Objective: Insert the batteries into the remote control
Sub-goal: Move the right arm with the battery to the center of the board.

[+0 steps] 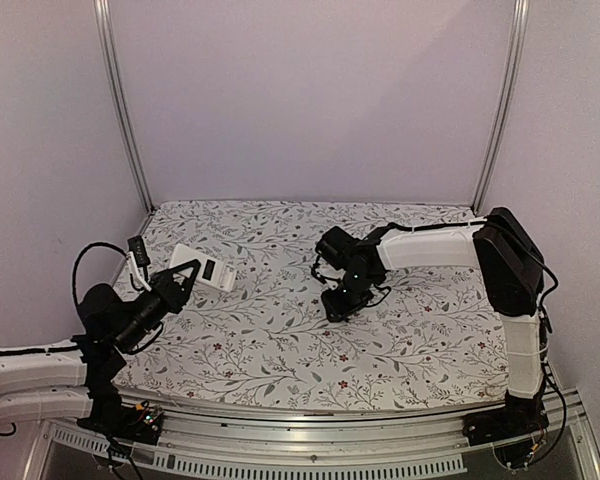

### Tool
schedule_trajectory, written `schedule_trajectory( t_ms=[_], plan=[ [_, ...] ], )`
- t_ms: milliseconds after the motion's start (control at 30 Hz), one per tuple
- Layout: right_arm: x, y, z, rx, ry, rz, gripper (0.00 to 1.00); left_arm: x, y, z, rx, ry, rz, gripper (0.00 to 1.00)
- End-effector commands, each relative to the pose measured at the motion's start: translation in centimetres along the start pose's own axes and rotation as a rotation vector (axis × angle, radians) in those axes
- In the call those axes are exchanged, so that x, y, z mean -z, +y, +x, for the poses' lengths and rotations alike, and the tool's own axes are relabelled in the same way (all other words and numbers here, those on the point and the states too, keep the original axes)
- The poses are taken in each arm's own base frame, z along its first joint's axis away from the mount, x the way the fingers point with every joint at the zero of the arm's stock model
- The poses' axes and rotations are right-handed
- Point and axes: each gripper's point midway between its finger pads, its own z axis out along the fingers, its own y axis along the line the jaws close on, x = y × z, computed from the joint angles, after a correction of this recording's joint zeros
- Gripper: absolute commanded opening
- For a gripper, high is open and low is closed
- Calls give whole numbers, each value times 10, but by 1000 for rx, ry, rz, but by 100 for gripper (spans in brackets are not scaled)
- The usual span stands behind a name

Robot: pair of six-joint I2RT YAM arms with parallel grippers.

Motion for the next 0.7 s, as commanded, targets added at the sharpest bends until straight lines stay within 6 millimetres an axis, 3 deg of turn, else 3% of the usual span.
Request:
schedule_trajectory(
  t_ms=[0,333,467,667],
  plan=[
    [-10,-5,-1,4,32,11,35,-2,-11,-18,6,-49,34,0],
    [-6,-12,6,-32,62,50,18,-1,-11,-22,0,-53,30,0],
    [2,-31,8,-132,63,105,15,-1,-13,-22,1,-50,35,0],
    [12,-61,36,-361,73,126,3,-1,-12,-24,0,-55,28,0]
  ],
)
